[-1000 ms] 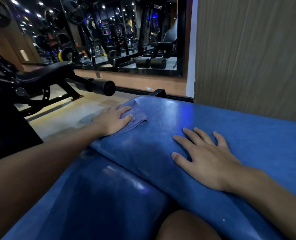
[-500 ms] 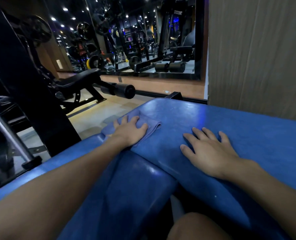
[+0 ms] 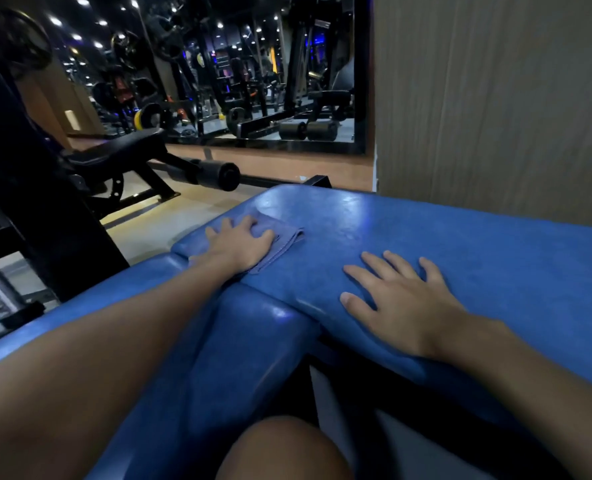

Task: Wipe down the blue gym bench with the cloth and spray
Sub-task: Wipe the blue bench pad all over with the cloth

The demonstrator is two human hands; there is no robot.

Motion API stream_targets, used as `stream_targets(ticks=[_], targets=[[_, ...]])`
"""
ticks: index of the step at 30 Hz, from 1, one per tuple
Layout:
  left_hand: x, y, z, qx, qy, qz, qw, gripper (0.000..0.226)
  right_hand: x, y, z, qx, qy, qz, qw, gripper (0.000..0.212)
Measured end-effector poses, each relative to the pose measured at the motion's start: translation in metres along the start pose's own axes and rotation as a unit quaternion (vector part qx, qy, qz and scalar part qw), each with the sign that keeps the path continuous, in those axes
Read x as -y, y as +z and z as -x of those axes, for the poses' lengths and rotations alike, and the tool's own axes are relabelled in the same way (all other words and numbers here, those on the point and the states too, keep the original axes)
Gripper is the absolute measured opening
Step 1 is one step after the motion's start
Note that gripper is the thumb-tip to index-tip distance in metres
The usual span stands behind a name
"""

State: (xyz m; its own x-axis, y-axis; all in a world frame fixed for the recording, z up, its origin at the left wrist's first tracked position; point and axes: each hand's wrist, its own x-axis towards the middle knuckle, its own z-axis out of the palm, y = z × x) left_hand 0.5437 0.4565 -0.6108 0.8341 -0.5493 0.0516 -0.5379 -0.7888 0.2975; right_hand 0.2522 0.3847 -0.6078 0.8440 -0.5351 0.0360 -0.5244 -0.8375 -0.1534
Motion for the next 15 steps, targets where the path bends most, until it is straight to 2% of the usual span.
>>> stream_targets(ticks=[5, 8, 11, 15], targets=[[-0.017, 0.007, 0.028, -0.008, 0.024, 0.001, 1.0, 0.076, 0.0, -0.004, 0.007, -0.045, -0.008, -0.053, 0.998, 0.052], [-0.036, 0.0, 0.061, 0.019, 0.053, 0.006, 0.998, 0.073, -0.001, -0.007, 0.015, -0.088, -0.001, -0.083, 0.993, 0.042], [-0.06, -0.007, 0.1, 0.046, 0.082, -0.004, 0.996, 0.059, -0.003, -0.012, 0.025, -0.088, 0.019, -0.087, 0.992, 0.043], [-0.081, 0.0, 0.133, 0.066, 0.107, 0.001, 0.992, 0.058, -0.01, -0.02, 0.045, -0.11, 0.048, -0.081, 0.989, 0.045]])
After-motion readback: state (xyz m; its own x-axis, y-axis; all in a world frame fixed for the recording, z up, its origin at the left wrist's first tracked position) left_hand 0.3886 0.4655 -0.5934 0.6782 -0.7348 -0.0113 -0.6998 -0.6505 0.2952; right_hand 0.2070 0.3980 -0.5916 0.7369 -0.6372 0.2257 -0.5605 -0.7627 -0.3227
